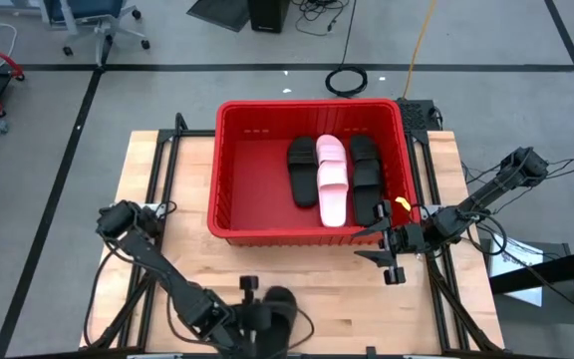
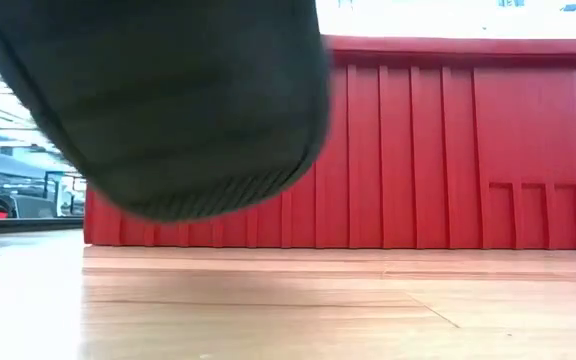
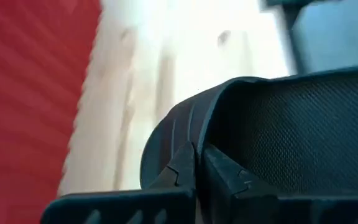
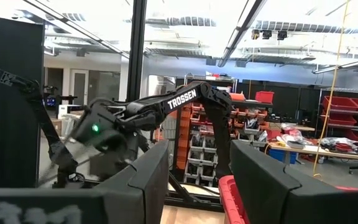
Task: Pick and place slides into bin
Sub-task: Put the black slide into the red organizer bin
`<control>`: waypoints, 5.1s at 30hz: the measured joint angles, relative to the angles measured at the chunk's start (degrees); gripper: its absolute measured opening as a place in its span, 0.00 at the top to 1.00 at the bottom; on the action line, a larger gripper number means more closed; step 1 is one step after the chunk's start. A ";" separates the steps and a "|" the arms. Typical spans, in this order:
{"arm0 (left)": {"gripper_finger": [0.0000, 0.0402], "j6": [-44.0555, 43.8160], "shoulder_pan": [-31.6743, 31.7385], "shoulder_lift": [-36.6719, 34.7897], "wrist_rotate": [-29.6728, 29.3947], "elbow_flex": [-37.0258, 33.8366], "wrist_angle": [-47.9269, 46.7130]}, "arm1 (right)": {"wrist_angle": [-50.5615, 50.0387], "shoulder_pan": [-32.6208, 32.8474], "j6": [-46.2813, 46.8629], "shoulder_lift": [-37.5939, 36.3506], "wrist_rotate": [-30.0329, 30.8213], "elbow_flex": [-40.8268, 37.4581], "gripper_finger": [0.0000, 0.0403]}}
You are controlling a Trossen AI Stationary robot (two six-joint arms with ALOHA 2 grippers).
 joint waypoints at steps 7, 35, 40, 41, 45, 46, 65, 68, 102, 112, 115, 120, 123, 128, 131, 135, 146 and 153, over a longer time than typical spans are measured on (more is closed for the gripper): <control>0.95 11.44 -1.27 0.00 -0.03 0.00 11.43 | -0.02 -0.02 -0.83 0.00 0.08 0.00 0.60; 0.99 39.06 -0.71 -17.84 -1.58 0.09 23.19 | -2.64 -0.02 2.82 0.02 0.07 -0.02 0.60; 0.95 42.63 0.81 -20.66 -1.85 0.09 22.99 | -2.66 -0.02 2.86 0.02 0.08 -0.02 0.60; 0.95 43.39 1.19 -21.13 -1.94 0.09 22.96 | -2.67 -0.02 2.86 0.02 0.07 -0.02 0.60; 0.96 48.33 2.89 -22.92 -2.49 0.09 22.67 | -3.15 0.00 4.39 0.04 0.07 -0.01 0.60; 0.97 49.60 3.28 -23.37 -3.55 0.09 22.69 | -3.19 0.00 4.81 0.04 0.07 -0.01 0.60; 0.98 69.81 18.21 -26.21 -24.41 0.09 19.82 | -4.10 -0.09 -2.80 -0.41 24.32 -0.02 0.60; 0.95 70.10 21.57 -26.18 -24.38 0.09 18.51 | -3.78 -0.10 -7.78 -1.40 33.57 -0.02 0.60; 0.92 61.37 49.66 -17.32 4.43 0.07 11.73 | -3.06 -17.68 -30.58 -10.14 37.48 -0.02 0.60; 0.94 59.66 49.35 -11.12 3.19 0.07 9.51 | -3.88 -21.73 -31.01 -10.12 37.38 -0.02 0.60; 0.96 59.00 49.15 -9.34 3.27 0.04 9.15 | -4.89 -22.81 -31.00 -10.12 37.36 -0.02 0.60; 0.98 57.03 48.79 -7.11 3.31 0.04 7.76 | -5.60 -24.53 -30.88 -10.12 37.35 -0.02 0.60; 0.97 55.51 48.45 -5.95 3.30 0.04 7.34 | -6.48 -25.09 -30.75 -10.13 37.37 -0.02 0.60; 0.95 53.34 47.58 -4.70 3.29 0.04 5.99 | -8.42 -25.24 -29.33 -10.02 37.35 -0.02 0.60; 0.97 52.26 47.11 -4.24 3.40 0.04 5.30 | -9.93 -25.24 -27.92 -10.05 37.34 -0.02 0.60; 0.99 51.47 46.53 -3.59 3.99 0.06 4.78 | -11.66 -25.24 -26.21 -10.05 37.25 -0.02 0.60; 0.98 52.74 46.22 0.73 5.27 0.07 5.15 | -12.18 -25.22 -24.96 -10.05 37.19 -0.02 0.60; 0.96 53.66 46.90 2.05 5.43 0.07 7.53 | -13.16 -25.22 -23.71 -10.08 37.18 -0.02 0.60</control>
